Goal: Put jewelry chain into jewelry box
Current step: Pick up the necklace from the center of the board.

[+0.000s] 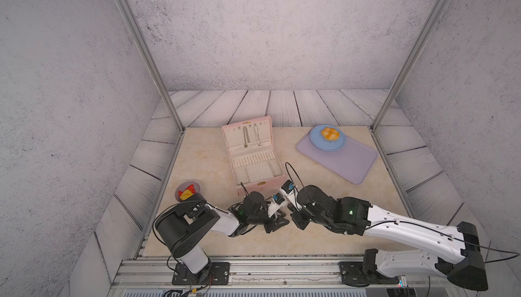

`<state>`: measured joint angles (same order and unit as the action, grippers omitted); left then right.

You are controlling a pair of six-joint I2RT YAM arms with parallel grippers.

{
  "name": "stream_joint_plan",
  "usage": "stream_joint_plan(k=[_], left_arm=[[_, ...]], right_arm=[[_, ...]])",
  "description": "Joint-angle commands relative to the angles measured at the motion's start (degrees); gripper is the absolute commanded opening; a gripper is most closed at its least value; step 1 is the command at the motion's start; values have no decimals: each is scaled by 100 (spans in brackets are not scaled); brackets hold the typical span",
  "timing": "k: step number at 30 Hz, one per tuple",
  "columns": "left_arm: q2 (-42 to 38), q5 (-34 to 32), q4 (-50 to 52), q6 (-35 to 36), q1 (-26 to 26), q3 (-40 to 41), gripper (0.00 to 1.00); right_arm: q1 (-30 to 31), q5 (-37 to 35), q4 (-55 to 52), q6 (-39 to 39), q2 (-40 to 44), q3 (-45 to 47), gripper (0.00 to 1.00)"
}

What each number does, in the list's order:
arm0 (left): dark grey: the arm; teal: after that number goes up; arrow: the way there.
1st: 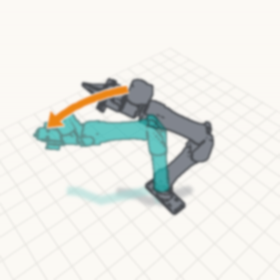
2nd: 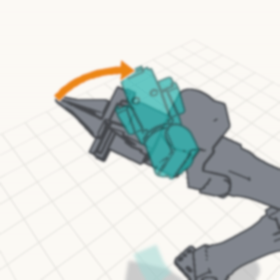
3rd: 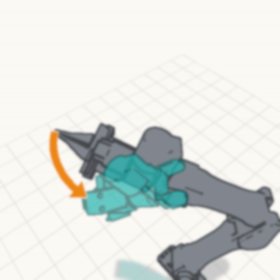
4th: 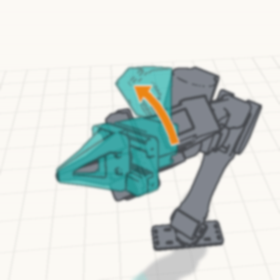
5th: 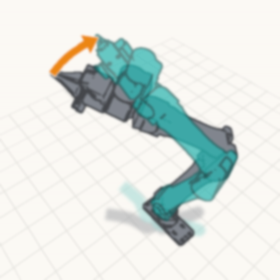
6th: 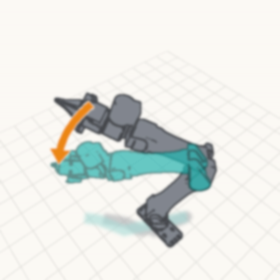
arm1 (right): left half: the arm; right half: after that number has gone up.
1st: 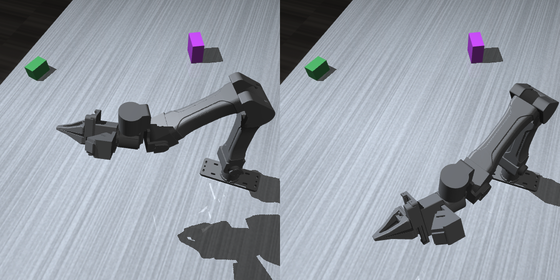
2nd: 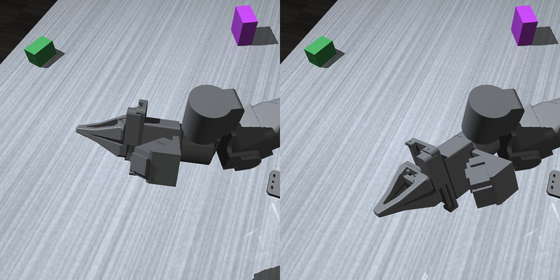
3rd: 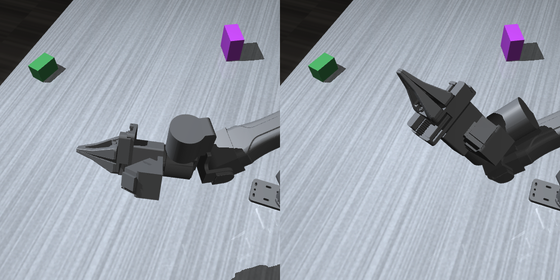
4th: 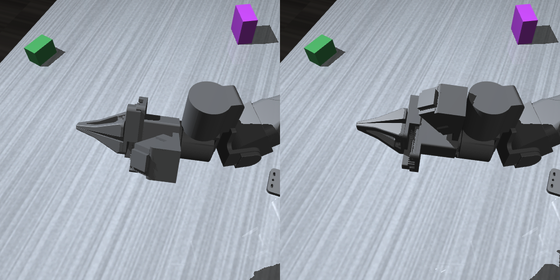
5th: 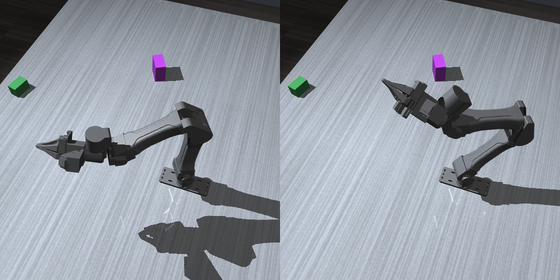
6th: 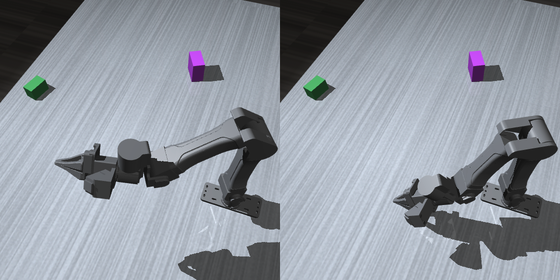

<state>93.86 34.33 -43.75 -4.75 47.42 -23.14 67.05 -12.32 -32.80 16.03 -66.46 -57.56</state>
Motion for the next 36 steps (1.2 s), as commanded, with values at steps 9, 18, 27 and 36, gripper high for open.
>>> stream_joint_plan(k=[9, 18, 27, 36], left_arm=[[229, 171, 464, 177, -4, -278, 27], [484, 428, 837, 203, -133, -514, 26], [678, 592, 1170, 260, -145, -734, 28], [837, 631, 1440, 330, -145, -900, 28]], right_arm=[[-16, -358, 66, -108, 277, -94, 0], [-16, -465, 57, -135, 391, -142, 0], [-16, -503, 124, -146, 451, -130, 0], [-16, -593, 140, -171, 565, -150, 0]])
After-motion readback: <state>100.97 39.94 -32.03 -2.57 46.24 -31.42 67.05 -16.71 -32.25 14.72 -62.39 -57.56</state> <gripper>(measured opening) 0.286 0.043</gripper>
